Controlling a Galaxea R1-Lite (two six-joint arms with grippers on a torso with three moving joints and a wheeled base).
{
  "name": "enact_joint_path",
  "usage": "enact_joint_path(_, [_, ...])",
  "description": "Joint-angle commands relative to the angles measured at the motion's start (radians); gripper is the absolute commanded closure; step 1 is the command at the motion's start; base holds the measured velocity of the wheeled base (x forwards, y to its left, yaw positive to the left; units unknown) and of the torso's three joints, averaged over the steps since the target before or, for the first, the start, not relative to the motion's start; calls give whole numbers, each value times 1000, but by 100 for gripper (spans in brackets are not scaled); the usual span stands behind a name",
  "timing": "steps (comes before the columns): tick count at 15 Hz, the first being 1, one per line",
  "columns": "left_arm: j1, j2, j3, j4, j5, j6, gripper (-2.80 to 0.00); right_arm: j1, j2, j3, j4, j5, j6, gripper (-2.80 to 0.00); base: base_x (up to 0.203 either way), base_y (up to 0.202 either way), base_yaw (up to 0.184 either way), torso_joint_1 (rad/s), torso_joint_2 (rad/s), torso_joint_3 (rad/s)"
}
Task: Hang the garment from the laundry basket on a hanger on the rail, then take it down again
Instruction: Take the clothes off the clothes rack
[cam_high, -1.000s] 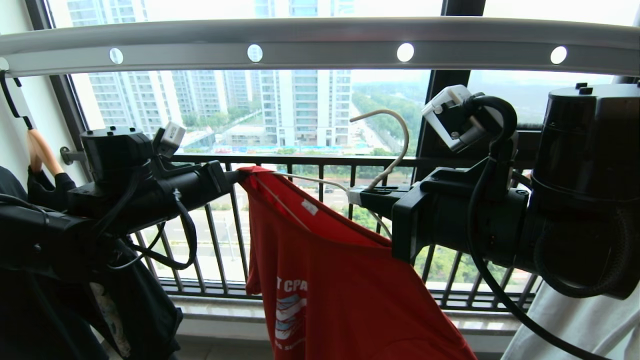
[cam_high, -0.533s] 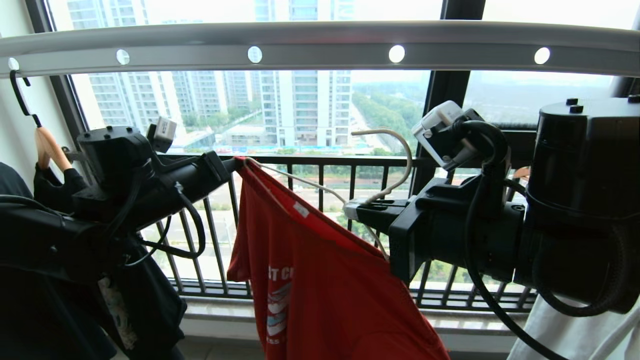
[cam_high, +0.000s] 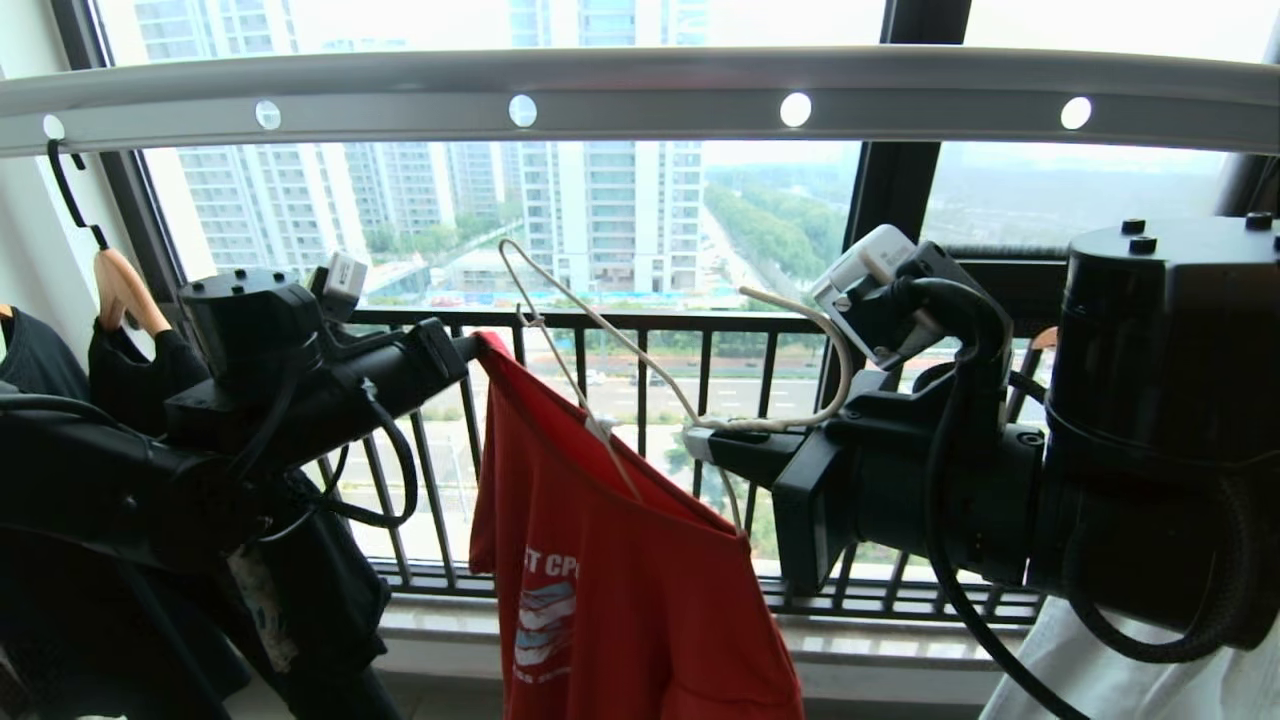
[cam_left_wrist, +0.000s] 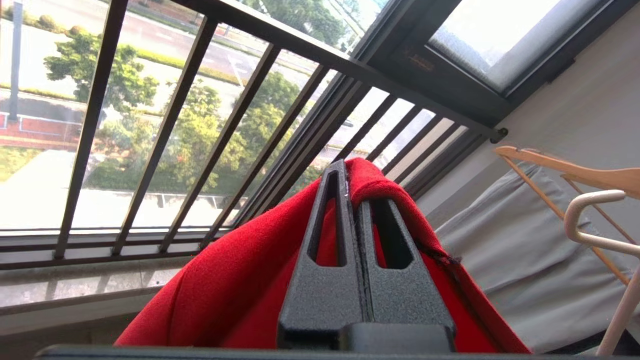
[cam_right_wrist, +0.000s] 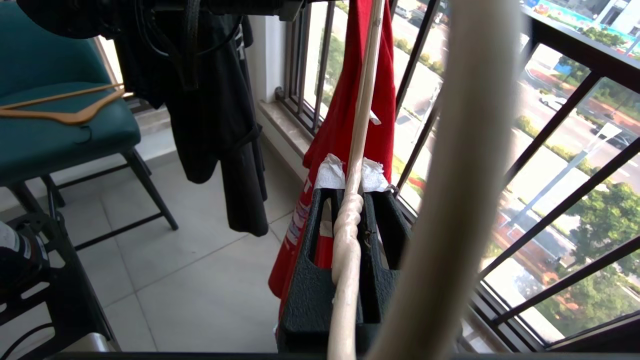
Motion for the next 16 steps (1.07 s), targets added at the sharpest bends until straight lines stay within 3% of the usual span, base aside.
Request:
enact_joint_path(1, [-33,5,31,-3,-6,47,0,0,14,-4,-7,-3,1,0,0,0,0,0,0,0])
enact_joint_path(3, [-79,11,69,-2,-5,133,0,-1,32,-7,-8,-4,5,0,0,0,0,0,0,0])
enact_joint_path(4, [-101,8,77,1,-3,145,0,-4,41,-9,-22,-4,8,0,0,0,0,0,0,0])
enact_joint_path(12, [-190,-58,133,4,-1,158,0,-57,237,10,-399,-75,23,0,0,0,0,0,0,0])
enact_joint_path(16, [-210,-91,159,5,-1,186,0,-61,282,11,-454,-102,27,0,0,0,0,0,0,0])
